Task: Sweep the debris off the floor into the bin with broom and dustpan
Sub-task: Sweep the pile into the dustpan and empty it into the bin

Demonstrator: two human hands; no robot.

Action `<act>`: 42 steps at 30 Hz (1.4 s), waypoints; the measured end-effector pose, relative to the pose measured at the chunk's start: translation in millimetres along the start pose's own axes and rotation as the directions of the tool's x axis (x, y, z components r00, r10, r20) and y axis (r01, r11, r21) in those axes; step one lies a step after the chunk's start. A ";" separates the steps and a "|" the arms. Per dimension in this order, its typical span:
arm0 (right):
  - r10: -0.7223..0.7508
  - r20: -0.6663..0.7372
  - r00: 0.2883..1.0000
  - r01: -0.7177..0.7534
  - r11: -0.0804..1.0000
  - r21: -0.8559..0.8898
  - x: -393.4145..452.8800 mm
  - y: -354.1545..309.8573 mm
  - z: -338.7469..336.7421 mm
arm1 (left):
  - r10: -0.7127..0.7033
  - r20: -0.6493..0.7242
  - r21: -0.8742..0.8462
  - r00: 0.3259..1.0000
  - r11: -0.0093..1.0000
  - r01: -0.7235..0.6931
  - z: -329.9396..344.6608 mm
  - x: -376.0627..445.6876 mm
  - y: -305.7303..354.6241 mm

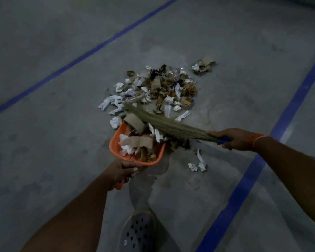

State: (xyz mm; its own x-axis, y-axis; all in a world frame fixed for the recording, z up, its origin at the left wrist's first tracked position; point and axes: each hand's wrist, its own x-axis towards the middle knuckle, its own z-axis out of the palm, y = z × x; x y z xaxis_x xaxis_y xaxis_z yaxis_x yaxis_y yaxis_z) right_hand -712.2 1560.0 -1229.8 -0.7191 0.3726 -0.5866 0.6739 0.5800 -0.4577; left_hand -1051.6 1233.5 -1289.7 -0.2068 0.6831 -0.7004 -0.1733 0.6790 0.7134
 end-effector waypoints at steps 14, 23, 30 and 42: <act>-0.047 -0.066 0.997 0.058 0.984 0.170 -81.8 2.3 17.0 | 0.049 -0.114 0.060 0.992 0.997 -0.042 21.6 -23.5 31.3; 0.008 -0.151 0.989 0.026 0.974 0.224 -118.3 -14.6 -14.4 | 0.097 -0.125 0.112 0.987 0.990 -0.083 31.0 -30.6 88.1; 0.081 -0.266 0.961 0.006 0.951 0.309 -153.0 -9.6 -26.5 | 0.227 -0.067 0.181 0.971 0.960 -0.212 56.4 -23.0 148.4; 0.335 -0.273 0.902 -0.169 0.855 0.490 -384.4 -66.2 -132.1 | 0.152 0.148 0.336 0.977 0.922 -0.194 149.2 -160.6 353.1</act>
State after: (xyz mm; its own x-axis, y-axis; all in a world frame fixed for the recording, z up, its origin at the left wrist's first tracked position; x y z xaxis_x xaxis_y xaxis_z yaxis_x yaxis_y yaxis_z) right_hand -502.8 1474.1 -885.7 -0.4692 0.7279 -0.5000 0.7810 0.0778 -0.6197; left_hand -935.8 1403.6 -928.7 -0.0856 0.8104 -0.5795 0.2038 0.5836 0.7860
